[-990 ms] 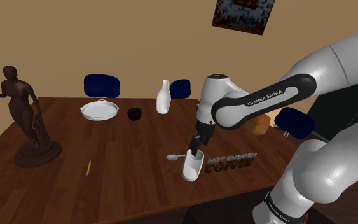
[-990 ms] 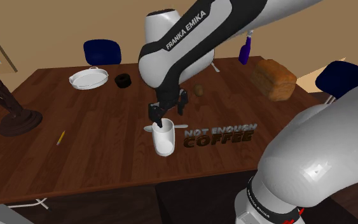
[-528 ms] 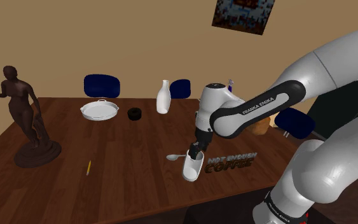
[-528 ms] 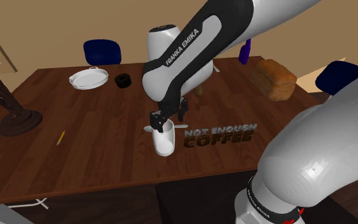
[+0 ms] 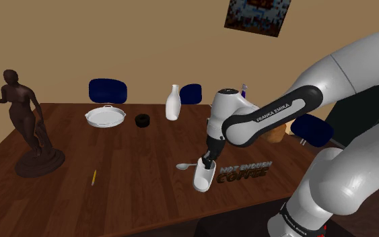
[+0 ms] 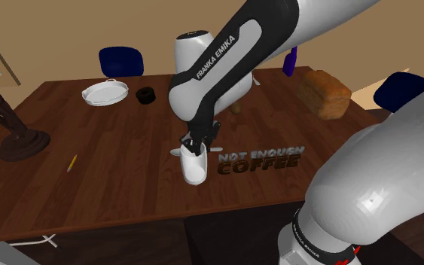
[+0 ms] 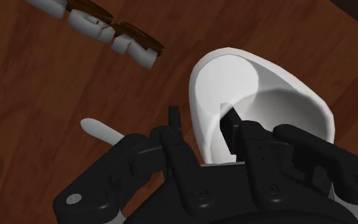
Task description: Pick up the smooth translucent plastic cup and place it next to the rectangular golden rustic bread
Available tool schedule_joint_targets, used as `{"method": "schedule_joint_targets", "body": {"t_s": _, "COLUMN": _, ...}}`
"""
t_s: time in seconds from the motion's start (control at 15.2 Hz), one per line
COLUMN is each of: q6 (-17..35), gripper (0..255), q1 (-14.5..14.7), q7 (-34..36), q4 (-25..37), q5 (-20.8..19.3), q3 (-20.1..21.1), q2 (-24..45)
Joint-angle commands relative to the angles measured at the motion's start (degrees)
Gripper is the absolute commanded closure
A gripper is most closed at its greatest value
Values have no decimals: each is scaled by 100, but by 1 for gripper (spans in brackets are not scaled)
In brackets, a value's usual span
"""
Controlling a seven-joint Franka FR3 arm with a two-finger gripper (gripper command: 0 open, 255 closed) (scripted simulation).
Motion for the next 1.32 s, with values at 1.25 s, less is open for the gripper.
{"method": "schedule_joint_targets", "body": {"t_s": 1.25, "q6": -1198, "gripper": 255, "q1": 49, "q7": -83, "q4": 420, "q5": 54, "q3": -107, "q2": -782}}
